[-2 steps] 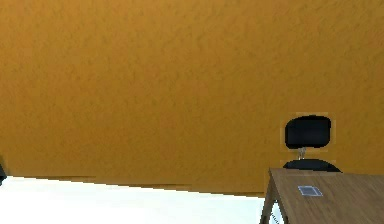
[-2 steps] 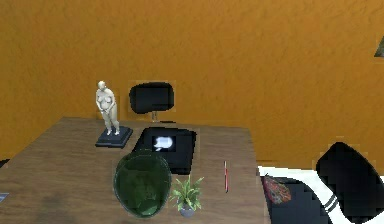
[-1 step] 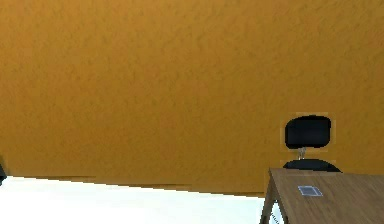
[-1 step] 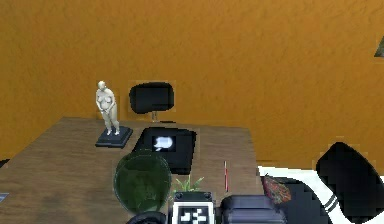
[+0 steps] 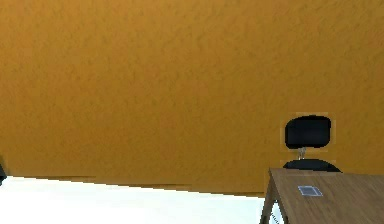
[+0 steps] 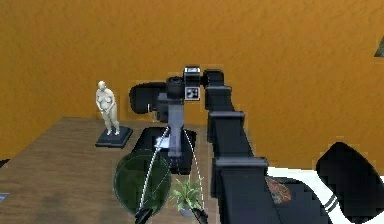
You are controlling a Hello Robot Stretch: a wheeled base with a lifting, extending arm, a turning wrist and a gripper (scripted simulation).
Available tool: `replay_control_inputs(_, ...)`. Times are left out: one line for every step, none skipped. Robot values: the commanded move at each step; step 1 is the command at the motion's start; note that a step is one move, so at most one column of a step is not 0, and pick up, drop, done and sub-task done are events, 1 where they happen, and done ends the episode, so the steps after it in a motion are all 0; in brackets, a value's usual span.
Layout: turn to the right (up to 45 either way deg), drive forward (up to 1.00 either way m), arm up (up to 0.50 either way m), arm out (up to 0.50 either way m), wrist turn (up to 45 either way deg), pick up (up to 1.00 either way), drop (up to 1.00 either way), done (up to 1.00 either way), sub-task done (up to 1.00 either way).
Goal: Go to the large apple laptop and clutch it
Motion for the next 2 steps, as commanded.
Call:
replay_control_inputs(0.0, 0.0, 0.0, 0.02, 0.0, 0.0, 0.0, 0.0, 0.0)
replay_control_inputs(0.0, 0.0, 0.0, 0.0, 45.0, 0.0, 0.0, 0.0, 0.0)
